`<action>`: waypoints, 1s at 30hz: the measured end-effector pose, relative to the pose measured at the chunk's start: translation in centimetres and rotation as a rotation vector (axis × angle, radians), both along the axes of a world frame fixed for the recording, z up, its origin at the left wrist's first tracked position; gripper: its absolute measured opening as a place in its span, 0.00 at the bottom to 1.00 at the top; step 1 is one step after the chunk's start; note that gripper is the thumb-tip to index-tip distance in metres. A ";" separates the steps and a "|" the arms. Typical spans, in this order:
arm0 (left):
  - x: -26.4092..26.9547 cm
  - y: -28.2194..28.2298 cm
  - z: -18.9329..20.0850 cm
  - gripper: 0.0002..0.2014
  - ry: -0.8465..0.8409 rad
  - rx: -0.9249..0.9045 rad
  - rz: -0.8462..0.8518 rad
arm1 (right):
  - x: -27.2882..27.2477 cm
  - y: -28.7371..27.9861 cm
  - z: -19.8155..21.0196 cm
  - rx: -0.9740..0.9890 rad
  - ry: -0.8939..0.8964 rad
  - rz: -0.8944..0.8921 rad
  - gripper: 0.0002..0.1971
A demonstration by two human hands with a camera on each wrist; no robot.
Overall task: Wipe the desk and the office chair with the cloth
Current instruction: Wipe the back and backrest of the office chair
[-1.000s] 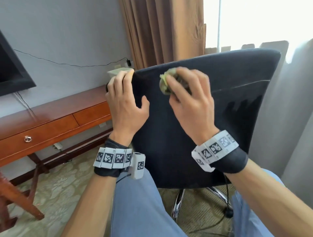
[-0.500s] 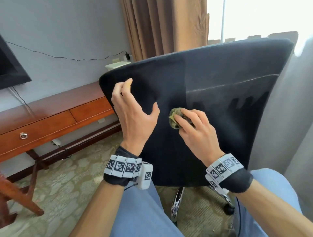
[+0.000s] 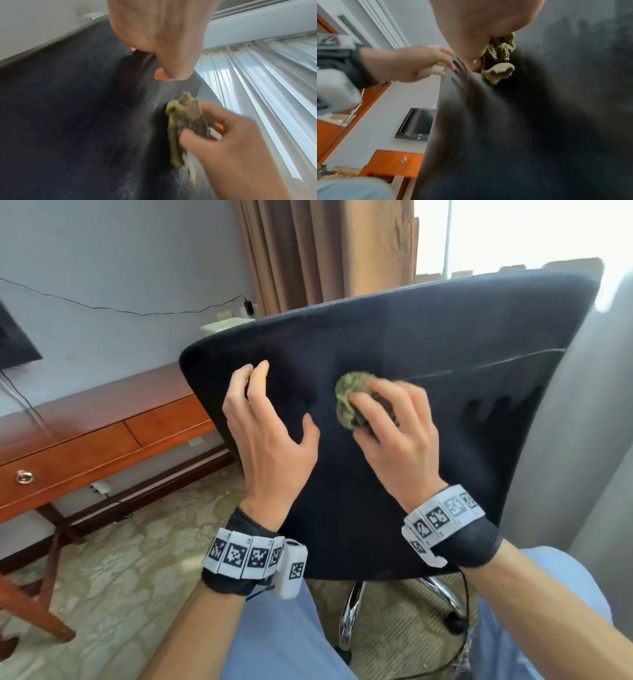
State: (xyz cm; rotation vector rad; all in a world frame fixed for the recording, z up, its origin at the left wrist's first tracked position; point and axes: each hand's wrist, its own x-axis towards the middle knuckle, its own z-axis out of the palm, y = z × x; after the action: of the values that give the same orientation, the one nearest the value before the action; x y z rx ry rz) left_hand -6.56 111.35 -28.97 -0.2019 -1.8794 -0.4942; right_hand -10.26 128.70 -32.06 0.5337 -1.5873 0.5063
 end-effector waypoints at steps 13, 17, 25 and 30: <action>1.5 -2.0 0.4 0.35 0.017 0.003 -0.023 | 1.7 -4.6 1.5 0.034 -0.041 0.128 0.13; 1.5 -1.8 0.9 0.33 0.019 -0.006 -0.001 | -0.2 -4.2 -4.3 0.266 -0.156 0.139 0.13; 1.5 0.0 1.3 0.37 -0.020 -0.101 0.018 | 1.2 1.0 -3.0 -0.042 -0.057 0.151 0.11; 1.3 1.8 2.2 0.39 -0.006 -0.122 0.048 | 1.4 2.8 7.1 -0.219 0.182 0.129 0.12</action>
State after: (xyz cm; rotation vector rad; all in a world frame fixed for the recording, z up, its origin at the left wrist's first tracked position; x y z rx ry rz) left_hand -5.27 113.17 -26.75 -0.2358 -1.9174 -0.3477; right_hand -8.88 131.55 -24.98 0.5022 -1.3114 0.6996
